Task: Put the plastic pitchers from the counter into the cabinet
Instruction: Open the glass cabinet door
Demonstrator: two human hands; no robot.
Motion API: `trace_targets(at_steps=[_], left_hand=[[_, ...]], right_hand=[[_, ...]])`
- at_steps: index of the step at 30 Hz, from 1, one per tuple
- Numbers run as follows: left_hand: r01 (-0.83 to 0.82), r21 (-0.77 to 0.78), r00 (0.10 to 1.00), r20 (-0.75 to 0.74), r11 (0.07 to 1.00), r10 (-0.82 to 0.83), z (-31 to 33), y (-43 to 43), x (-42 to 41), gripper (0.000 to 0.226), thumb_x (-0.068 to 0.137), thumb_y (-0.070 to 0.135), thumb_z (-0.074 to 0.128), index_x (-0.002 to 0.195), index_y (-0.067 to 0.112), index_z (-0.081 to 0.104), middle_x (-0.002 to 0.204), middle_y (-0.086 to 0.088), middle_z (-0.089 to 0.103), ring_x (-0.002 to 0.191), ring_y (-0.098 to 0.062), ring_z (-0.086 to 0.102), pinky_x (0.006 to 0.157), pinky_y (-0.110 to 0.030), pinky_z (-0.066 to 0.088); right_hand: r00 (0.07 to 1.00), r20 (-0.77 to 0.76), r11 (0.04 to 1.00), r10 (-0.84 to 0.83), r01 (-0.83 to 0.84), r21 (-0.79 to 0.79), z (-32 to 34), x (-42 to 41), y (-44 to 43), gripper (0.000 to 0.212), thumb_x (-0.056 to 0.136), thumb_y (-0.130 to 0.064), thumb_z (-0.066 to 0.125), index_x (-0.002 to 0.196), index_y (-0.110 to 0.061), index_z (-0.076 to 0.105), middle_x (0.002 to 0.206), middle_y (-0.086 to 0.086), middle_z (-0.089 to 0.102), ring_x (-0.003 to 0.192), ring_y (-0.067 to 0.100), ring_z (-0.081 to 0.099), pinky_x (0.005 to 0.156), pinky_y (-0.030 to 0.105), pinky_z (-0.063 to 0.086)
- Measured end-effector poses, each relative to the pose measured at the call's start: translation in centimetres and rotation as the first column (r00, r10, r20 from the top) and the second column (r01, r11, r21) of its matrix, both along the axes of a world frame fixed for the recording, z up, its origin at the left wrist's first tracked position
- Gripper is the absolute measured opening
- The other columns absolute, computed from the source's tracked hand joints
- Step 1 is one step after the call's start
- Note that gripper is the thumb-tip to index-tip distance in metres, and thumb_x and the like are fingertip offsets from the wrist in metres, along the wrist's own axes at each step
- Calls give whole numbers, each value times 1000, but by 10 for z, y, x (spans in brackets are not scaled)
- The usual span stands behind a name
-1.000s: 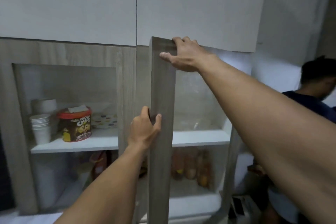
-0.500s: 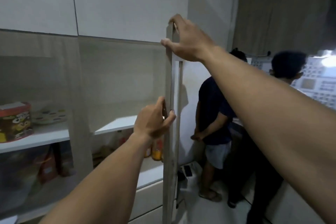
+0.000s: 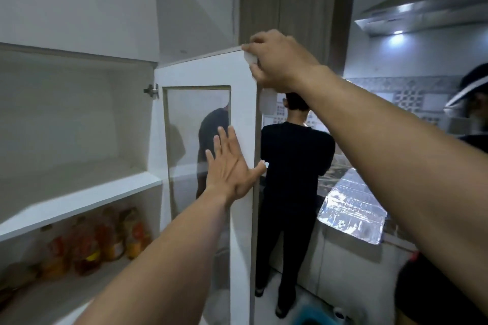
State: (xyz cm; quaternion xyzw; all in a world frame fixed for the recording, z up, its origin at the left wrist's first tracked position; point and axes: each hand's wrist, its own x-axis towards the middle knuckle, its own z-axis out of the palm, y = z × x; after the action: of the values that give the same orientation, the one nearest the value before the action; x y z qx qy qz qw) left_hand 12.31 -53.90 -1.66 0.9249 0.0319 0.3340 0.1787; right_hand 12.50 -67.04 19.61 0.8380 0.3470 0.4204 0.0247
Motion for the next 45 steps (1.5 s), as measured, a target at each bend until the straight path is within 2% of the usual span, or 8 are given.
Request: trace_targets(at_steps=[5,7,10,26,32,38,41,45], left_hand=[[-42,46,999,-7,998,42,2,-47,57,116,82,73,43,150,8,-25,159,-21,-24,148,-39,-16,118,-61,1],[-50,39,999,-17,998,50,3,-63,81,118,81,72,45,150,5,-24,159,-23,-24,148,-41,-16,118,-63,2],[-57,34,998,-9,998,57,3,-77,113,119,80,73,46,149,6,-25,158,-24,-24,147,-42,-17,117,-63,2],[-116,26,993,11,993,116,-3,-109,220,117,80,78,39,150,10,-26,158,-21,-29,146,-41,-23,114,-68,3],[-114,53,992,55,992,111,3,-101,219,106,80,86,16,155,14,-4,163,-20,-10,148,-39,-17,115,-66,-4],[-124,150,979,178,981,97,40,-49,196,72,92,71,14,145,25,28,158,-15,25,149,-35,13,118,-60,11],[-158,182,973,197,970,121,63,-5,182,67,97,61,17,151,22,22,161,-13,19,150,-33,13,119,-58,13],[-327,213,934,219,921,282,83,71,138,65,99,55,22,155,23,11,164,-13,12,151,-33,9,120,-57,8]], right_hand=[[982,-35,980,-185,181,-80,-3,49,-38,64,94,-29,53,154,-16,34,160,12,32,150,31,21,117,59,25],[975,-12,972,-223,222,-76,-7,74,-50,66,95,-29,52,156,-16,28,162,11,27,154,29,9,119,64,12],[972,2,971,-235,235,-55,-10,109,-63,66,97,-28,50,157,-15,25,163,10,25,155,29,3,119,66,8],[969,-101,973,-227,231,28,-19,208,-87,70,96,-14,49,159,-11,16,167,12,14,154,26,10,120,56,17],[967,-83,968,-243,247,41,-19,208,-81,73,93,-13,51,157,-9,19,166,12,14,155,26,6,122,57,10],[989,66,989,-135,131,64,-14,194,-42,66,91,-17,48,153,-4,29,164,17,22,154,30,10,123,55,10],[997,64,996,-48,43,79,-12,182,-8,61,89,-14,48,148,-2,37,159,20,31,152,31,17,123,54,14],[995,1,988,101,-100,120,-19,169,51,56,87,-16,48,141,-5,42,149,18,42,148,33,27,119,55,21]])
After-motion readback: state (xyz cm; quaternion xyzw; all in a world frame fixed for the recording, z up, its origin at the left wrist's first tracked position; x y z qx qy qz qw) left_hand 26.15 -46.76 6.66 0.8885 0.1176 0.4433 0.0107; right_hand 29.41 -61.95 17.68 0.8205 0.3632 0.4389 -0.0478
